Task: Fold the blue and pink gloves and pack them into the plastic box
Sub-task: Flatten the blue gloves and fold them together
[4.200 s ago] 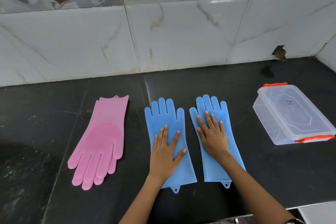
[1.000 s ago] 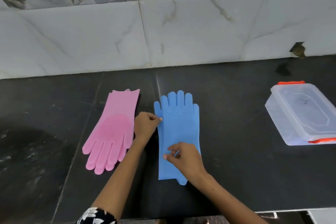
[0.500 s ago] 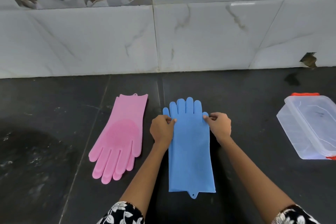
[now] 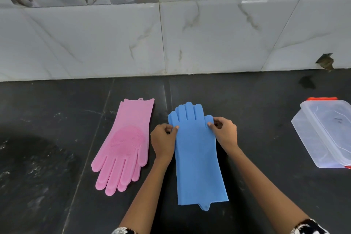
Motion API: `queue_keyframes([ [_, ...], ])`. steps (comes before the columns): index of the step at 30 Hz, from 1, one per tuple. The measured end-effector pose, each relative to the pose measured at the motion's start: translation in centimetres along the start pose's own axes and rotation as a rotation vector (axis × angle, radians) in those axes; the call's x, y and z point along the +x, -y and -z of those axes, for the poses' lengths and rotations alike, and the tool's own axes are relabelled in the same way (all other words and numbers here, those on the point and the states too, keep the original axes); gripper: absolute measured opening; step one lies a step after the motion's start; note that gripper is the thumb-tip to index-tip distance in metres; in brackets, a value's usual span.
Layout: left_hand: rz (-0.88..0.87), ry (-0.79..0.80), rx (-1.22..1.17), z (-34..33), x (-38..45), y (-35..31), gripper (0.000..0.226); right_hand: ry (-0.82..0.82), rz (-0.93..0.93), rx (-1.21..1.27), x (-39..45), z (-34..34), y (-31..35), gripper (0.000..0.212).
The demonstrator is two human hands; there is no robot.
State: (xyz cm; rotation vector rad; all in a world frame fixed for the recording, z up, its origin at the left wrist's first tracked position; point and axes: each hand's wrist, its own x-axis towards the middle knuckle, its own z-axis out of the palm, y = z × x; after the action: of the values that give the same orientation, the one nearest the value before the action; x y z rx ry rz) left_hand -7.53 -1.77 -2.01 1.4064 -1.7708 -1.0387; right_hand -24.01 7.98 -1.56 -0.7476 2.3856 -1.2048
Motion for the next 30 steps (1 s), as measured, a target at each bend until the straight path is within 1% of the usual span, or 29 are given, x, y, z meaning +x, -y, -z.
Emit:
queue_keyframes([
  [2, 0.033, 0.013, -0.022, -0.2, 0.2, -0.3, 0.020, -0.002, 0.009, 0.012, 0.1, 0.3, -0.1, 0.021],
  [5, 0.025, 0.011, -0.041, -0.4, 0.4, -0.6, 0.015, -0.050, 0.052, 0.046, 0.3, 0.7, 0.6, 0.014],
  [8, 0.008, -0.031, -0.082, -0.3, 0.2, -0.3, 0.012, -0.066, 0.136, 0.113, 0.5, 0.5, 1.3, 0.014],
  [10, 0.037, -0.053, -0.116, 0.0, 0.2, 0.4, 0.009, -0.058, 0.113, 0.094, 0.7, 0.1, 1.3, 0.015],
  [13, 0.092, -0.017, -0.149, 0.4, 0.8, 0.9, 0.009, 0.023, 0.019, 0.001, 1.0, -0.2, 0.8, 0.022],
  [16, 0.090, 0.025, -0.146, 0.8, 1.0, 0.6, 0.009, 0.024, 0.025, -0.048, 0.9, 0.3, 0.6, 0.025],
  [19, 0.088, 0.061, -0.156, 1.4, 0.0, 0.6, 0.017, 0.034, 0.025, -0.051, -0.6, 1.4, 0.1, 0.021],
  [25, 0.068, 0.150, -0.113, 3.6, -5.0, 1.5, 0.010, 0.200, 0.020, -0.058, -6.7, 4.2, -2.6, 0.008],
  [27, 0.061, 0.187, -0.091, 4.1, -6.8, 1.8, 0.010, 0.235, 0.012, -0.054, -8.4, 4.9, -3.1, 0.007],
  [30, 0.063, 0.201, -0.071, 4.4, -8.7, 1.8, 0.011, 0.279, -0.008, -0.029, -10.3, 5.3, -3.4, 0.007],
])
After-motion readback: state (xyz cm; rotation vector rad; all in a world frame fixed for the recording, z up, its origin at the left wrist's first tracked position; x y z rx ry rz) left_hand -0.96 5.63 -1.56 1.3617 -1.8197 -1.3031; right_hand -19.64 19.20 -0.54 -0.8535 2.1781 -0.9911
